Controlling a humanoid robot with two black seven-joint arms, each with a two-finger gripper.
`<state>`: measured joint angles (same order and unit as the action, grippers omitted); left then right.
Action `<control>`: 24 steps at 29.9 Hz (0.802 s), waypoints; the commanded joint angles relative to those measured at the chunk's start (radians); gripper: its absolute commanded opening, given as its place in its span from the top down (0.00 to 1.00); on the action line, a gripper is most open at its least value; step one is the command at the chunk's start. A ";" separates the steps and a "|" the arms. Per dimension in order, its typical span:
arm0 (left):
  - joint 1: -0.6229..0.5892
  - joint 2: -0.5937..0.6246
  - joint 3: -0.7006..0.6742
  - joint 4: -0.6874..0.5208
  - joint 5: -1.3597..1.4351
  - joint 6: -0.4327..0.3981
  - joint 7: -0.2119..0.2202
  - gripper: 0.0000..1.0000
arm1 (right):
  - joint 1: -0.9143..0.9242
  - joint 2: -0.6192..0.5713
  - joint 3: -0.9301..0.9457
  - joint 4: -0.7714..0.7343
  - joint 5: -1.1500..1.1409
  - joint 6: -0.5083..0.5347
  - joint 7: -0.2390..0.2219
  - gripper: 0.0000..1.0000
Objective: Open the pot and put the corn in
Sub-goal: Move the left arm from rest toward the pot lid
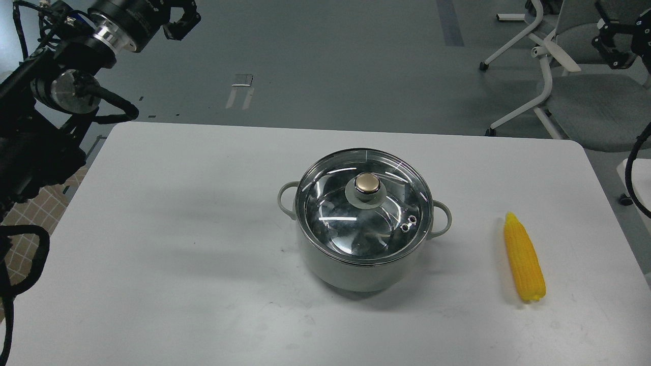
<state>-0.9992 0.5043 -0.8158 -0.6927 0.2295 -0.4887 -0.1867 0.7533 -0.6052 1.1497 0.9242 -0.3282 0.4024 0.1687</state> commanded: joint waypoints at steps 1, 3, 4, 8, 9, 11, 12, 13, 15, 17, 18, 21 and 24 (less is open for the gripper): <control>0.001 -0.001 -0.006 -0.001 0.001 0.000 -0.005 0.02 | 0.001 0.013 0.005 -0.004 -0.002 -0.005 -0.003 0.00; 0.001 -0.003 0.004 -0.001 0.004 0.000 -0.014 0.02 | 0.004 0.013 0.005 -0.004 -0.002 -0.007 -0.003 0.00; 0.001 -0.003 0.004 -0.001 0.004 0.000 -0.014 0.02 | 0.006 0.015 0.005 -0.005 -0.002 -0.007 -0.003 0.00; -0.013 -0.003 0.003 0.004 0.002 0.000 0.000 0.02 | 0.018 0.015 0.010 -0.004 -0.002 -0.011 -0.003 0.00; -0.016 -0.004 0.003 0.008 0.002 0.000 0.000 0.02 | 0.020 0.015 0.010 -0.004 0.000 -0.011 -0.003 0.00; -0.024 -0.004 0.001 0.015 -0.002 0.000 0.001 0.02 | 0.024 0.013 0.011 -0.004 0.000 -0.011 -0.003 0.00; -0.026 -0.004 0.001 0.015 -0.002 0.000 -0.002 0.02 | 0.026 0.013 0.011 -0.004 0.000 -0.011 -0.003 0.00; -0.032 -0.004 0.000 0.015 0.004 0.000 -0.007 0.02 | 0.029 0.010 0.011 -0.004 -0.002 -0.010 -0.003 0.00; -0.042 -0.001 0.004 0.005 0.008 0.000 -0.004 0.02 | 0.029 0.002 0.011 -0.004 0.000 -0.010 -0.003 0.00; -0.055 0.000 0.006 0.002 0.037 0.000 -0.010 0.04 | 0.031 -0.002 0.013 -0.005 -0.002 -0.010 -0.001 0.00; -0.058 0.002 0.006 0.001 0.062 0.000 -0.013 0.05 | 0.029 -0.005 0.013 -0.005 -0.002 -0.010 -0.001 0.00; -0.082 0.023 0.001 -0.045 0.284 0.000 -0.048 0.11 | 0.028 -0.011 0.013 -0.005 -0.002 -0.010 0.000 0.00; -0.087 0.045 0.003 -0.143 0.488 0.000 -0.086 0.16 | 0.023 -0.013 0.015 -0.005 -0.002 -0.010 0.005 0.00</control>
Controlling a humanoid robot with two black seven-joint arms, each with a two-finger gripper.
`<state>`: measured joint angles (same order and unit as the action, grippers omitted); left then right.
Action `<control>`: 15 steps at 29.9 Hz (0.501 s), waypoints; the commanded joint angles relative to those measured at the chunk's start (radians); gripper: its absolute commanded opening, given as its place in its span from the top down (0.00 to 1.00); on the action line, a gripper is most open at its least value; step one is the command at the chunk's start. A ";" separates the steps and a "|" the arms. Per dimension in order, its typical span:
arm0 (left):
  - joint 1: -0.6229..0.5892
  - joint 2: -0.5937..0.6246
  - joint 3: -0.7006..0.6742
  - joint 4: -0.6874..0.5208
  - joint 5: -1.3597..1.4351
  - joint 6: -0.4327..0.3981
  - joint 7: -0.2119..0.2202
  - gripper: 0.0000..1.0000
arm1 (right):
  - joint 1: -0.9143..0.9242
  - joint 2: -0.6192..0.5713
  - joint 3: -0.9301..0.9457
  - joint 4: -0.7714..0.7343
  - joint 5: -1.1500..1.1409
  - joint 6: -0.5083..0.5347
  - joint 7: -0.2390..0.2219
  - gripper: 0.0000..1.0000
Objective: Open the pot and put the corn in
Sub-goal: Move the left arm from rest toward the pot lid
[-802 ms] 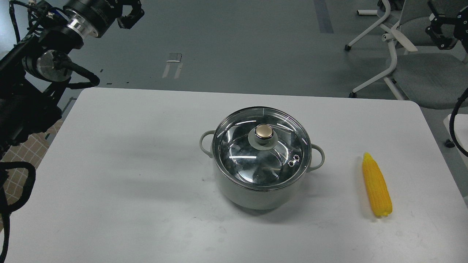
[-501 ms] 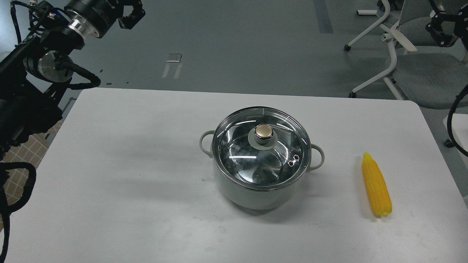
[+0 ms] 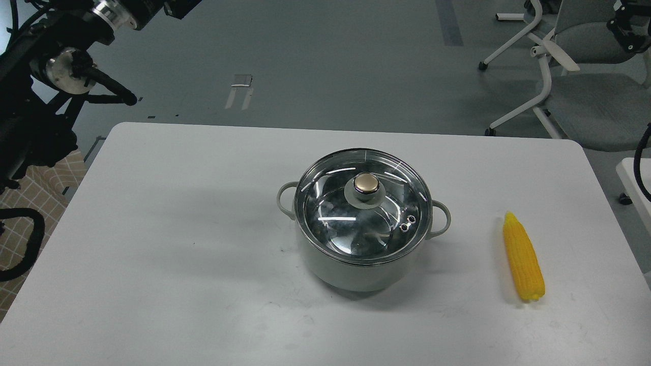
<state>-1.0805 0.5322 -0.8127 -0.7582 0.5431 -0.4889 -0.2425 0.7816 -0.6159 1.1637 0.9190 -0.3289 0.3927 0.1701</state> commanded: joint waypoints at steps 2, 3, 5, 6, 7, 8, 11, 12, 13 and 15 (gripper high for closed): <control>-0.004 0.034 0.001 -0.232 0.375 0.000 -0.035 0.16 | -0.008 -0.002 0.011 -0.011 -0.001 0.000 0.005 0.00; -0.001 0.038 0.001 -0.274 0.427 0.000 -0.035 0.16 | -0.008 -0.002 0.013 -0.014 0.001 0.002 0.005 0.00; 0.005 0.048 0.000 -0.392 0.556 0.000 -0.035 0.16 | -0.010 -0.001 0.022 -0.019 -0.001 0.000 0.006 0.00; 0.007 0.048 0.000 -0.435 0.596 0.000 -0.035 0.16 | -0.010 -0.001 0.024 -0.022 0.001 0.002 0.006 0.00; 0.008 0.045 0.001 -0.510 0.663 0.000 -0.035 0.16 | -0.012 -0.001 0.027 -0.026 -0.001 0.002 0.006 0.00; 0.008 0.040 0.001 -0.545 0.699 0.000 -0.035 0.16 | -0.012 -0.002 0.027 -0.029 0.001 0.002 0.006 0.00; 0.017 0.023 0.024 -0.682 0.892 0.000 -0.037 0.16 | -0.015 -0.002 0.028 -0.031 0.001 0.002 0.006 0.00; 0.022 0.017 0.052 -0.728 0.978 0.000 -0.038 0.19 | -0.016 -0.007 0.031 -0.031 0.001 0.000 0.006 0.00; 0.022 0.014 0.069 -0.748 1.020 0.000 -0.040 0.21 | -0.016 -0.011 0.034 -0.031 0.001 0.002 0.006 0.00; 0.022 0.000 0.127 -0.782 1.151 0.000 -0.063 0.23 | -0.018 -0.015 0.043 -0.031 0.001 0.000 0.006 0.00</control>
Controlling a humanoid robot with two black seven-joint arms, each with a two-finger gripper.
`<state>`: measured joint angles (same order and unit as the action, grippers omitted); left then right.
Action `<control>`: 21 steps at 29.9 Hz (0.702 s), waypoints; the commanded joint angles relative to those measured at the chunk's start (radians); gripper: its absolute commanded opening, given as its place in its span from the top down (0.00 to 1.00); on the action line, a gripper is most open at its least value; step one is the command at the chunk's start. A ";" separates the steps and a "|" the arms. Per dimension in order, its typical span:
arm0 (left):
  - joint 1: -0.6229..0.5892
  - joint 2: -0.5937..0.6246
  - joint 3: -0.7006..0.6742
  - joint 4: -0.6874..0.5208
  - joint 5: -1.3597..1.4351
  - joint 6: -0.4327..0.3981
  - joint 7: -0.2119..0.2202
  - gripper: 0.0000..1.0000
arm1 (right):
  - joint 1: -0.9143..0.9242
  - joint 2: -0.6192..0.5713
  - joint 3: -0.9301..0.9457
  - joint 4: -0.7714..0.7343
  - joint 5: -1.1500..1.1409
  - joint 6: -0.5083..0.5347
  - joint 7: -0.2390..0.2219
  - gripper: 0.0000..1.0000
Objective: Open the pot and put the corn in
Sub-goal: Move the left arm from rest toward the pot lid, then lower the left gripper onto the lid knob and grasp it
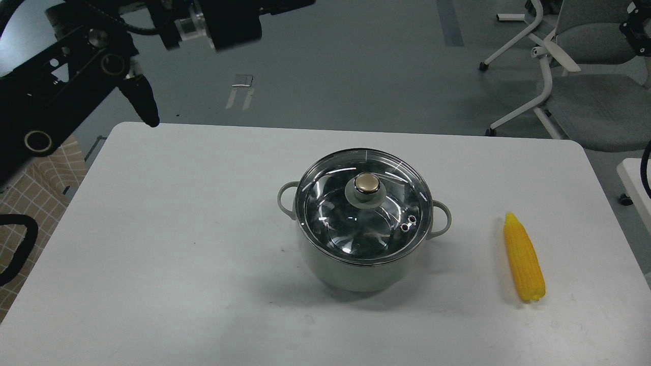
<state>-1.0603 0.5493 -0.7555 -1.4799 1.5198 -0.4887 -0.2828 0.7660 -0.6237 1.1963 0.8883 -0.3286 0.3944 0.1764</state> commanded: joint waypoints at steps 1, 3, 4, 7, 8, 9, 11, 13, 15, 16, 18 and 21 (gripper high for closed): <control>0.002 -0.025 0.094 -0.062 0.216 0.000 -0.032 0.23 | -0.004 -0.008 0.016 0.000 0.000 0.000 0.000 0.00; -0.003 -0.048 0.204 -0.057 0.374 0.054 -0.048 0.24 | -0.010 -0.008 0.034 0.000 0.000 0.000 0.000 0.00; -0.004 -0.048 0.232 -0.053 0.410 0.085 -0.049 0.24 | -0.011 -0.008 0.036 0.000 0.000 0.000 0.000 0.00; -0.007 -0.061 0.336 -0.033 0.523 0.183 -0.049 0.24 | -0.030 -0.008 0.042 0.003 0.000 0.000 0.000 0.00; -0.007 -0.078 0.378 -0.019 0.563 0.208 -0.049 0.24 | -0.036 -0.008 0.049 0.003 0.000 0.001 0.000 0.00; -0.006 -0.094 0.407 -0.005 0.594 0.222 -0.049 0.24 | -0.043 -0.008 0.055 0.005 0.000 0.001 0.000 0.00; -0.001 -0.107 0.421 0.010 0.615 0.228 -0.047 0.24 | -0.051 -0.008 0.063 0.006 0.000 0.001 0.000 0.00; 0.003 -0.126 0.426 0.033 0.629 0.231 -0.047 0.24 | -0.056 -0.008 0.074 0.006 0.000 0.003 0.000 0.00; 0.019 -0.147 0.429 0.055 0.631 0.234 -0.045 0.24 | -0.059 -0.008 0.075 0.006 0.002 0.004 0.000 0.00; 0.022 -0.152 0.429 0.061 0.632 0.234 -0.045 0.24 | -0.059 -0.008 0.075 0.006 0.000 0.004 0.000 0.00; 0.023 -0.167 0.430 0.094 0.648 0.234 -0.044 0.24 | -0.060 -0.008 0.075 0.006 0.002 0.004 0.000 0.00; 0.033 -0.180 0.433 0.138 0.652 0.234 -0.045 0.24 | -0.060 -0.008 0.077 0.011 0.002 0.004 0.000 0.00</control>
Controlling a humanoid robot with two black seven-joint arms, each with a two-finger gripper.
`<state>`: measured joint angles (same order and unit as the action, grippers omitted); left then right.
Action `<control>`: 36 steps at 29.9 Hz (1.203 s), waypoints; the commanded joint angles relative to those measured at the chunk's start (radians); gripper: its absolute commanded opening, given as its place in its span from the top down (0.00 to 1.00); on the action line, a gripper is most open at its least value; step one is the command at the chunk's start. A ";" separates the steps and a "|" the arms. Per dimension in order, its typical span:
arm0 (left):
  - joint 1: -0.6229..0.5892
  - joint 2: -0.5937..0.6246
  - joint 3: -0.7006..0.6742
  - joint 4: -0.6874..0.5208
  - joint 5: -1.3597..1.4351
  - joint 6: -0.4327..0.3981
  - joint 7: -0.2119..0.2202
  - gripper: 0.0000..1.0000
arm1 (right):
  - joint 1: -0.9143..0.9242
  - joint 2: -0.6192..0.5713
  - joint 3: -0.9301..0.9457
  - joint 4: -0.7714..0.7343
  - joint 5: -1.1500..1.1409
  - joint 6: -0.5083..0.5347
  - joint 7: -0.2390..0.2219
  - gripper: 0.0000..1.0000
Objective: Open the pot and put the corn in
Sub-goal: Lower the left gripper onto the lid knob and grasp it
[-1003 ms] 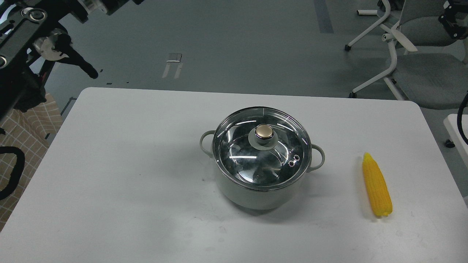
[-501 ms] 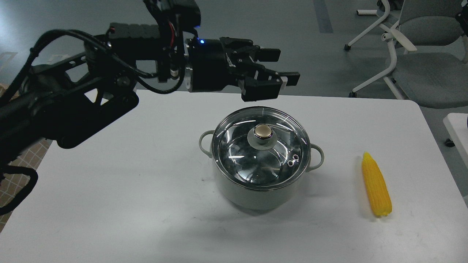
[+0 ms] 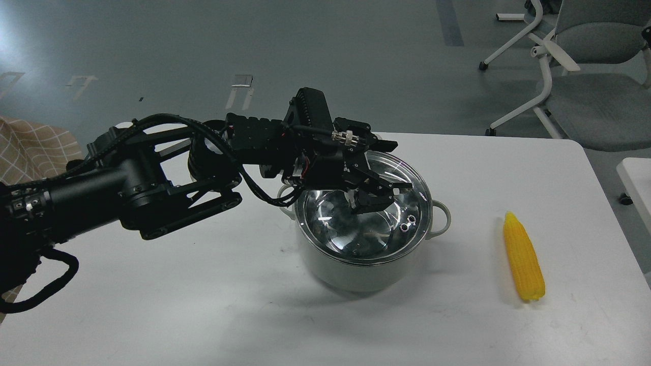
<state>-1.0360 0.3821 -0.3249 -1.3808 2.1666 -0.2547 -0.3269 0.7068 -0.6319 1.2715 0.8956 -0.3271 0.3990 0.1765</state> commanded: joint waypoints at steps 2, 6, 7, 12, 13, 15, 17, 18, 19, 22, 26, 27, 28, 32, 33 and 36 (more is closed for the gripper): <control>0.024 -0.011 0.003 0.045 -0.002 0.006 -0.006 0.24 | 0.000 0.000 0.006 0.003 0.000 0.000 0.000 0.00; 0.063 0.008 0.001 0.036 -0.001 0.023 -0.018 0.24 | -0.001 0.000 0.006 0.002 0.000 0.000 0.000 0.00; 0.068 0.009 0.000 0.032 -0.001 0.025 -0.020 0.24 | -0.001 0.000 0.006 0.002 0.000 0.000 0.000 0.00; 0.071 0.011 -0.009 0.028 -0.004 0.037 -0.021 0.24 | -0.001 0.001 0.006 0.003 0.000 0.000 0.000 0.00; 0.071 0.011 -0.010 0.028 -0.005 0.037 -0.021 0.24 | -0.001 0.001 0.006 0.003 0.000 0.000 0.000 0.00; 0.080 0.024 -0.013 0.029 -0.005 0.040 -0.021 0.32 | -0.001 0.001 0.006 0.003 0.000 0.000 0.000 0.00; 0.091 0.035 -0.013 0.029 -0.005 0.043 -0.021 0.39 | -0.001 0.001 0.006 0.003 0.000 0.000 0.000 0.00; 0.093 0.037 -0.013 0.029 -0.008 0.043 -0.021 0.40 | -0.001 0.000 0.005 0.003 0.000 0.000 0.000 0.00; 0.102 0.038 -0.013 0.029 -0.008 0.045 -0.023 0.40 | -0.001 0.000 0.006 0.002 0.000 0.000 0.000 0.00; 0.125 0.040 -0.014 0.028 -0.008 0.045 -0.023 0.40 | -0.001 0.000 0.006 0.002 0.000 0.000 0.000 0.00; 0.126 0.038 -0.017 0.029 -0.010 0.046 -0.023 0.39 | -0.001 0.001 0.006 0.003 0.000 0.000 0.000 0.00; 0.126 0.038 -0.017 0.029 -0.013 0.046 -0.021 0.39 | -0.001 0.001 0.006 0.003 0.000 0.000 0.000 0.00; 0.126 0.037 -0.017 0.029 -0.016 0.046 -0.021 0.39 | -0.001 0.001 0.006 0.003 0.000 0.000 0.000 0.00; 0.126 0.043 -0.017 0.029 -0.037 0.052 -0.021 0.46 | -0.001 0.001 0.006 0.003 0.000 0.000 0.000 0.00; 0.126 0.044 -0.016 0.028 -0.037 0.057 -0.021 0.50 | -0.001 0.001 0.006 0.003 0.000 0.000 0.000 0.00; 0.126 0.044 -0.017 0.028 -0.037 0.058 -0.023 0.55 | -0.001 0.001 0.006 0.003 0.000 0.000 0.000 0.00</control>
<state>-0.9097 0.4254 -0.3419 -1.3515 2.1300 -0.1997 -0.3484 0.7056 -0.6308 1.2779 0.8987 -0.3267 0.3987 0.1765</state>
